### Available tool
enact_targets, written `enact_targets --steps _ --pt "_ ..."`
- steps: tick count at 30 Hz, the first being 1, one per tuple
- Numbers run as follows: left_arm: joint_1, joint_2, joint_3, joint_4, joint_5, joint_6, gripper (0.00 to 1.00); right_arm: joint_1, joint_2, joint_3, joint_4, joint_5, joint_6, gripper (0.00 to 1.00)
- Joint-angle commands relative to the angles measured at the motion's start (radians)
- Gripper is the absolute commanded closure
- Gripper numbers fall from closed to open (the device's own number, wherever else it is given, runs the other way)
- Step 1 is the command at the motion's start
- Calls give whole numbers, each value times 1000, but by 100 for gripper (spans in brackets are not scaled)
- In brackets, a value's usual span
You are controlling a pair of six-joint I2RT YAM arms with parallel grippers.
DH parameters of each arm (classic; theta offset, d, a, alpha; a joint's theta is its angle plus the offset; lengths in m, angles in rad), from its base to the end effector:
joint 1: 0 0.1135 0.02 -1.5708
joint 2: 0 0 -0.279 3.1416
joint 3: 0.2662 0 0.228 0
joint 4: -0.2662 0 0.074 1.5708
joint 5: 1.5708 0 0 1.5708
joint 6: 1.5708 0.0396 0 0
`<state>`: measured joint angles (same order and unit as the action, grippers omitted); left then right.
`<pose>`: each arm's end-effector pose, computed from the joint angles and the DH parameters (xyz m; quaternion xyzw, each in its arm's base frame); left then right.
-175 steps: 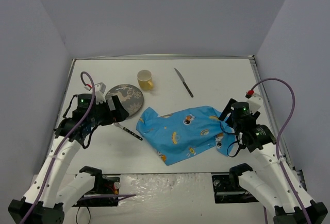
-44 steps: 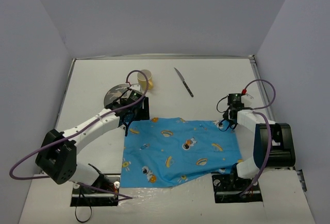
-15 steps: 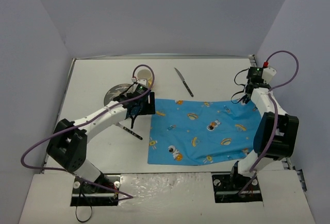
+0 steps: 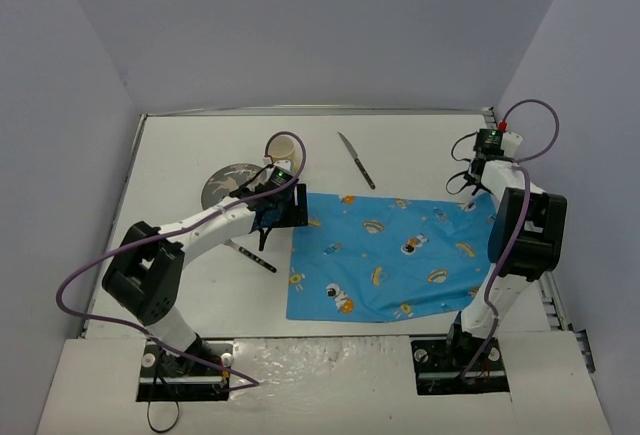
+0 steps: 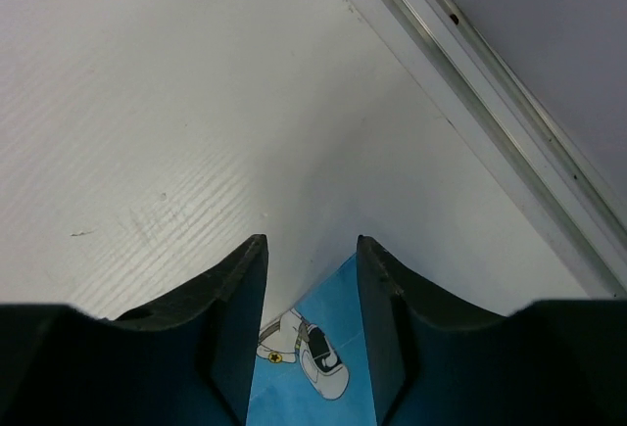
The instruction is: Set the dinner table for one person
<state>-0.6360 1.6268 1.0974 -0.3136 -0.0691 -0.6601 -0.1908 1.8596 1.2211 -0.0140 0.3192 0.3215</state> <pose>0.2681 -0.1946 0.2480 -0.0235 0.9337 -0.1890 0.3031 0.3909 -0.0882 0.2302 0.2924 0.8383 -0.1136 0.4459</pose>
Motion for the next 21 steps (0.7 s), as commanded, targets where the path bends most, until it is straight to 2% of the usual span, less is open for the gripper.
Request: enact_targets --steps 1,4,6,10,14,21 --pt "-24 -41 8 76 19 -8 34 -5 -155 24 27 -38 22 40" --pt "-47 -37 13 94 25 9 34 -11 -250 -59 -30 0 54 24" --pt "-67 -28 18 112 33 27 34 -24 -327 -150 -76 29 90 17" --pt "-85 9 23 141 63 34 34 -95 -439 -344 -84 -20 161 15" --pt "-86 74 36 160 69 33 34 -180 -498 -452 -89 -52 205 15" --pt "-86 202 106 144 68 50 35 -262 -554 -522 -97 -46 218 15"
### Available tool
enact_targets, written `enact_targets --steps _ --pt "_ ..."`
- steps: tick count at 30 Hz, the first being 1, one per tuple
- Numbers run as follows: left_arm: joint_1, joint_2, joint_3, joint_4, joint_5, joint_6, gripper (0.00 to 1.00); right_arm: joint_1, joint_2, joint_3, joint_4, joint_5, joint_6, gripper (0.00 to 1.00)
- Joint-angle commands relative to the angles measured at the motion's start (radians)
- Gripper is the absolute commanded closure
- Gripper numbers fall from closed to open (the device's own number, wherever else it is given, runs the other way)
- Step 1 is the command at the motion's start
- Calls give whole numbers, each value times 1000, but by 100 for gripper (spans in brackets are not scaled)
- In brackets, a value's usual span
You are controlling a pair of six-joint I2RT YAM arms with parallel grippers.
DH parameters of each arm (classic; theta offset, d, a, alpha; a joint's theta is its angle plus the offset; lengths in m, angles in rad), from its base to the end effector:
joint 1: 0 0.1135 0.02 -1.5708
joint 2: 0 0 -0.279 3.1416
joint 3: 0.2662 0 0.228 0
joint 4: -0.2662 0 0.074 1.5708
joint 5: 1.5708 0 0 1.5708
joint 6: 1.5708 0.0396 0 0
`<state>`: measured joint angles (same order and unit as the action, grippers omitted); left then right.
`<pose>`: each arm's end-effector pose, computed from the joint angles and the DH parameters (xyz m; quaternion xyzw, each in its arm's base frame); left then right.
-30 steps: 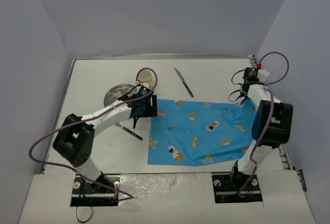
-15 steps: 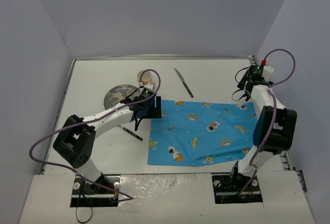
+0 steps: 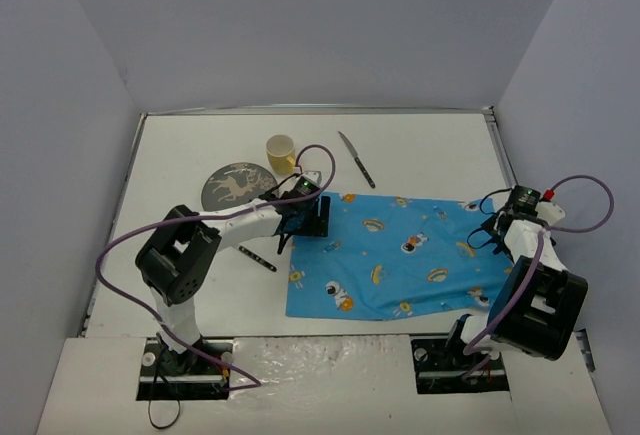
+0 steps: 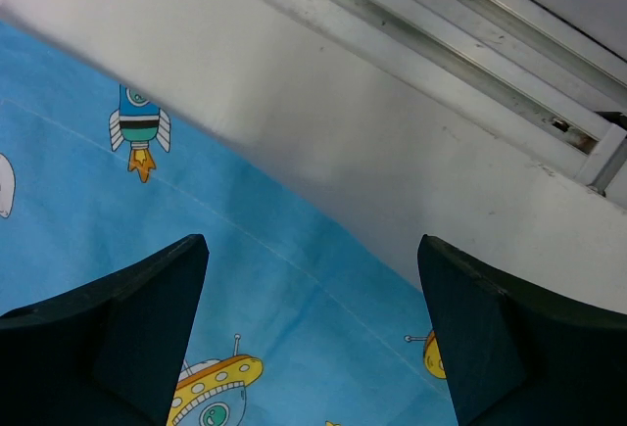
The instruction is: Set the dinner table for one person
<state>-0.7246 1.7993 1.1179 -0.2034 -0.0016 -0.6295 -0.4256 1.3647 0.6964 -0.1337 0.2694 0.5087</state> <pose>0.2724 -0.2411 0.2054 0.0445 0.9407 -0.2101 0.2626 0.2240 -0.1131 0.2167 0.4587 0.7975 -0.1090 0.3765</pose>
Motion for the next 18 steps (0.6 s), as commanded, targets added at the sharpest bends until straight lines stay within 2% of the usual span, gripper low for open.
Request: enact_targets --steps 1,6,10,13,18 --pt "2 50 91 32 1 18 35 -33 -41 3 23 -12 28 13" --pt "4 114 100 41 2 -7 38 -44 47 -17 52 -127 30 12" --pt "4 121 90 39 1 -17 39 -44 84 -22 81 -224 17 19" --pt "4 114 80 36 -6 -23 39 -44 94 -25 102 -291 10 28" --pt "4 104 71 14 -38 -35 40 -42 92 -17 123 -307 -14 62"
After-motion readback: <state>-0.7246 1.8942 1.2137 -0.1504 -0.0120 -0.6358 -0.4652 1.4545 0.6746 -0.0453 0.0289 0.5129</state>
